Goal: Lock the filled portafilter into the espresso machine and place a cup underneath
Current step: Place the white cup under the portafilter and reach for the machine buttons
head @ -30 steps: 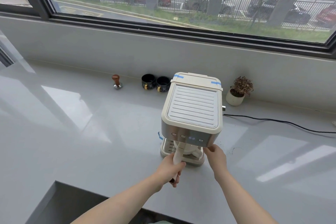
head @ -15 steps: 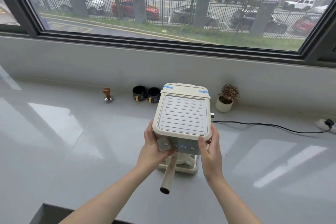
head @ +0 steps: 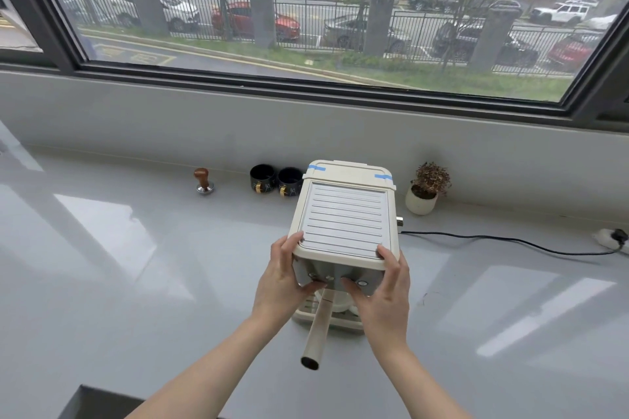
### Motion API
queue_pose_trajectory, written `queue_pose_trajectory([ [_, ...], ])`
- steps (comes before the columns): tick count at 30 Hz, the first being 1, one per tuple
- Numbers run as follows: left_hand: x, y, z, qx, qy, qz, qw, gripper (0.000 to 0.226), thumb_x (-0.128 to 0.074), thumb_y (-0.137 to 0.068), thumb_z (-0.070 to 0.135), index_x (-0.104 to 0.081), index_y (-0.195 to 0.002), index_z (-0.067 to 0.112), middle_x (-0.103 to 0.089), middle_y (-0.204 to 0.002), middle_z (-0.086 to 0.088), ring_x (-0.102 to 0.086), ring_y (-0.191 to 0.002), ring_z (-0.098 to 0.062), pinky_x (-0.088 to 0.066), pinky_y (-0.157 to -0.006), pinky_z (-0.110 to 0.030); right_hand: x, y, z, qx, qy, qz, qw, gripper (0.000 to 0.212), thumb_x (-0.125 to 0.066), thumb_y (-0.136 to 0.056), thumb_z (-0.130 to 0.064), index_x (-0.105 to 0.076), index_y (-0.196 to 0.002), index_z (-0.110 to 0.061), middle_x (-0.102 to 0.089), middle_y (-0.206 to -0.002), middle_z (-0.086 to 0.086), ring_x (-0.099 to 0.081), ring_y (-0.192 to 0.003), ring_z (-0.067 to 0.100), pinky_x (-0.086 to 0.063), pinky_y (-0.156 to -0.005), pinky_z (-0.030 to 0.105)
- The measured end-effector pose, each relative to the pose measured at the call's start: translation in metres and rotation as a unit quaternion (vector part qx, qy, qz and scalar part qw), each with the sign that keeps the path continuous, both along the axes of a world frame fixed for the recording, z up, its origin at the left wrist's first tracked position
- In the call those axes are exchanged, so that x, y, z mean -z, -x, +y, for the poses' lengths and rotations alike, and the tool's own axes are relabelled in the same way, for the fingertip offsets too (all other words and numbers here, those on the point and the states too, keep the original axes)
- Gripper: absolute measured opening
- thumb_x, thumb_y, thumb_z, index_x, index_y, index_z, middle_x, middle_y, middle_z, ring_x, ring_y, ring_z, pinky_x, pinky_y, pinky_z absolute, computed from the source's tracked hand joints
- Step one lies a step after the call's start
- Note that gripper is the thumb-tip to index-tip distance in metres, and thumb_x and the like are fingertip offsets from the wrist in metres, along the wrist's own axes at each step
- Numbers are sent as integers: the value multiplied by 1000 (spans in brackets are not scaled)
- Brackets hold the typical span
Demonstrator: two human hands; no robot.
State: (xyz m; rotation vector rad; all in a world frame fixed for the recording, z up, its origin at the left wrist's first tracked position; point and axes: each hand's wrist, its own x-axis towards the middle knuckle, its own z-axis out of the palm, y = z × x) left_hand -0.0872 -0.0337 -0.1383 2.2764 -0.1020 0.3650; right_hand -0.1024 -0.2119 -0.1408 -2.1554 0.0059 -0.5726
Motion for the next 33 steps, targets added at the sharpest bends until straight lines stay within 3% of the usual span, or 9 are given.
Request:
queue_pose_trajectory([
  [11,3,-1,4,-4,-10,-12,1000,97,-89,-56,31,-24,-128,40,-43,-135,0,-64,-93,-24,-58,-62,-44,1,0,-2,10,46,0,999,82,-82,-67,-36,-30,-130,-33,-37,-147,9,-44,-126,29,-54,-77,43],
  [18,4,-1,6,-1,-2,-21,1000,98,-89,-56,32,-22,-127,47,-43,-135,3,-63,-88,-22,-59,-63,-44,1,1,-8,-15,54,-5,998,79,-79,-69,-41,-31,-131,-32,-39,-145,9,-45,-126,26,-52,-75,33],
  [24,5,-1,6,-2,2,-22,1000,99,-89,-56,31,-22,-127,47,-43,-135,4,-63,-93,-20,-59,-65,-45,-4,5,-21,-42,54,17,997,82,-79,-73,-21,-27,-131,-45,-34,-149,0,-43,-130,20,-49,-82,29],
  [33,6,-2,7,2,12,-23,1000,98,-89,-55,32,-24,-128,47,-42,-132,9,-62,-95,-17,-59,-67,-44,-17,8,-33,-64,89,38,993,85,-75,-75,-11,-23,-127,-54,-40,-144,-3,-48,-121,17,-40,-71,18],
])
